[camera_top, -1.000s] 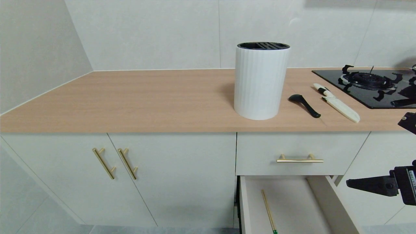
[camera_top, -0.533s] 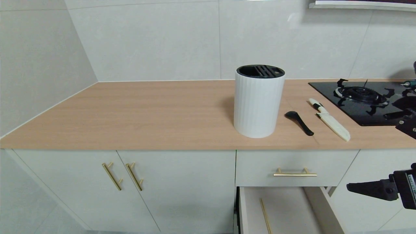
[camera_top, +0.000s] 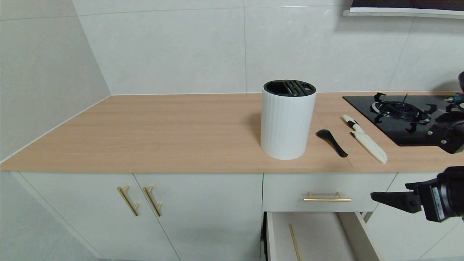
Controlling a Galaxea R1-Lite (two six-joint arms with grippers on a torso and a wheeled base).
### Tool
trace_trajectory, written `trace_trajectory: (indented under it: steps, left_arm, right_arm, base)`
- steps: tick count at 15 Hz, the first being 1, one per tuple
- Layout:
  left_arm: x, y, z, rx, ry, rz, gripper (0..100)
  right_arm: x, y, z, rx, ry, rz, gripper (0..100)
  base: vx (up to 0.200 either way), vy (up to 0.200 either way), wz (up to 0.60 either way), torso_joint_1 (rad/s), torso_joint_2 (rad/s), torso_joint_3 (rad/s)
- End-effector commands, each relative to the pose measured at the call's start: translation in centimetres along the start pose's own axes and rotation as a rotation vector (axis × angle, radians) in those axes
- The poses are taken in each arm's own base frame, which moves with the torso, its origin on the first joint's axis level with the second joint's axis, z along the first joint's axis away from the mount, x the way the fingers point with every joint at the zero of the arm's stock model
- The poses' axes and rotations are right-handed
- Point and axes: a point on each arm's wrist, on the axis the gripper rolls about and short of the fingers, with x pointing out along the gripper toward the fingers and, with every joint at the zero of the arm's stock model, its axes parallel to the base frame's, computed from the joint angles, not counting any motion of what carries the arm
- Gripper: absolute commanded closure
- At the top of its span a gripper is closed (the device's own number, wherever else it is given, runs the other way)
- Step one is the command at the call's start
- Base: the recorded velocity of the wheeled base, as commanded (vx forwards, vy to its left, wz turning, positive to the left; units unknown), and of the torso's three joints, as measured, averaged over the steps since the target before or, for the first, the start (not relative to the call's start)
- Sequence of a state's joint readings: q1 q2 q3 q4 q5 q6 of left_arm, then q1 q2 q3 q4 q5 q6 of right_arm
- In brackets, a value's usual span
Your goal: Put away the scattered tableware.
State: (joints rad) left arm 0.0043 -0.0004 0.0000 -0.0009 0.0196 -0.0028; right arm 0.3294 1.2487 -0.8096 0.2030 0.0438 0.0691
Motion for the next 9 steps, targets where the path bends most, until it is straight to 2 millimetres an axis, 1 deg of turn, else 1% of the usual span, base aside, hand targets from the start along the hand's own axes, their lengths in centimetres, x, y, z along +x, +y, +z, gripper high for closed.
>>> trace_trajectory:
  steps: [1, 3, 4, 5, 7, 8, 9]
  left_arm:
    - [0.0, 0.0, 0.0, 0.000, 0.000, 0.001, 0]
    - [0.0, 0.0, 0.0, 0.000, 0.000, 0.001, 0]
    - [0.0, 0.0, 0.0, 0.000, 0.000, 0.001, 0]
    - [0.0, 0.0, 0.0, 0.000, 0.000, 0.001, 0]
    - [0.0, 0.0, 0.0, 0.000, 0.000, -0.001, 0]
    - [0.0, 0.0, 0.0, 0.000, 0.000, -0.001, 0]
    - [0.0, 0.0, 0.0, 0.000, 0.000, -0.001, 0]
  right_arm:
    - [5.9, -2.3, 1.7, -0.027, -0.004, -0.073, 0]
    - [10.4, -4.2, 3.3, -0.037, -0.044, -0.105, 0]
    - [11.6, -4.7, 3.7, -0.039, -0.055, -0.110, 0]
    - [14.2, -5.9, 4.4, -0.067, -0.089, -0.123, 0]
    - [16.8, -6.6, 5.8, -0.112, -0.161, -0.133, 0]
    - [17.8, -6.8, 6.3, -0.114, -0.173, -0.131, 0]
    - [18.6, -6.9, 6.3, -0.114, -0.167, -0.134, 0]
  base:
    - [0.000, 0.000, 0.00, 0.000, 0.00, 0.000]
    - [0.000, 0.000, 0.00, 0.000, 0.00, 0.000]
    - [0.000, 0.000, 0.00, 0.000, 0.00, 0.000]
    - [0.000, 0.000, 0.00, 0.000, 0.00, 0.000]
    - [0.000, 0.000, 0.00, 0.000, 0.00, 0.000]
    - [0.000, 0.000, 0.00, 0.000, 0.00, 0.000]
    - [0.000, 0.000, 0.00, 0.000, 0.00, 0.000]
